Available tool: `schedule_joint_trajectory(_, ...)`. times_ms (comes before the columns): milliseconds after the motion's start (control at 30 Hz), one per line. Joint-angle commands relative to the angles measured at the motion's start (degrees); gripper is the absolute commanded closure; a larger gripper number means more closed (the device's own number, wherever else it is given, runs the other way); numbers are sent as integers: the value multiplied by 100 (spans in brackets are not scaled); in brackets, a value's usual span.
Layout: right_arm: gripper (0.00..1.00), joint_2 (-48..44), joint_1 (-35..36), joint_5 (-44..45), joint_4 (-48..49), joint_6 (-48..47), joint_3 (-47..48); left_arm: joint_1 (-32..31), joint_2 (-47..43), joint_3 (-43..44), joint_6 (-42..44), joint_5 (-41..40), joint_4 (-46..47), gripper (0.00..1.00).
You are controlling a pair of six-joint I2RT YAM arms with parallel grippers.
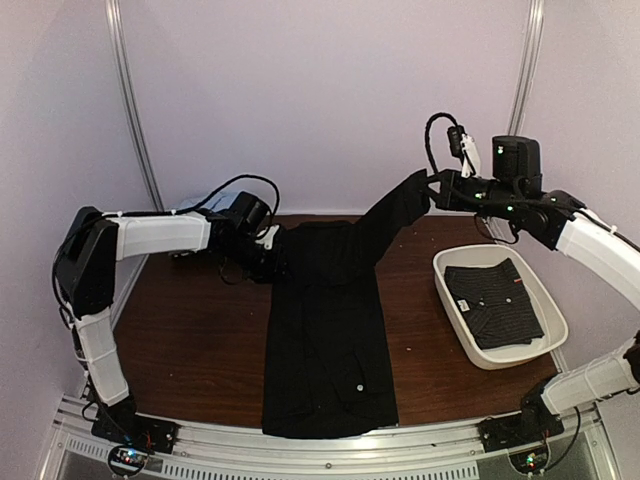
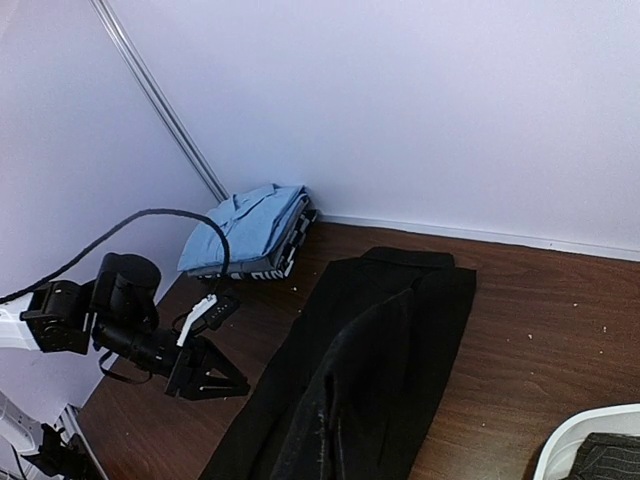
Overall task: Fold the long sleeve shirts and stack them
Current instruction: Fold the sleeve of the rectangle-folded shirt.
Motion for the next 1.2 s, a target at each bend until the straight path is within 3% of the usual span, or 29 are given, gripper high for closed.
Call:
schedule_joint_trajectory(0, 99, 111, 33, 217, 181, -157, 523, 163, 654, 524, 74, 149, 522, 72)
schedule_joint_trajectory(433, 98, 461, 33, 576, 45, -175, 1219, 351, 1599, 992, -39, 307, 917, 82)
schedule_joint_trajectory(733, 97, 722, 83, 136, 192, 49, 1122, 358, 1877, 937, -42, 439, 1122, 83)
schedule_joint_trajectory(1167, 98, 1255, 1017, -242, 307, -103, 583, 442, 1764, 1012, -15, 856, 1116, 83)
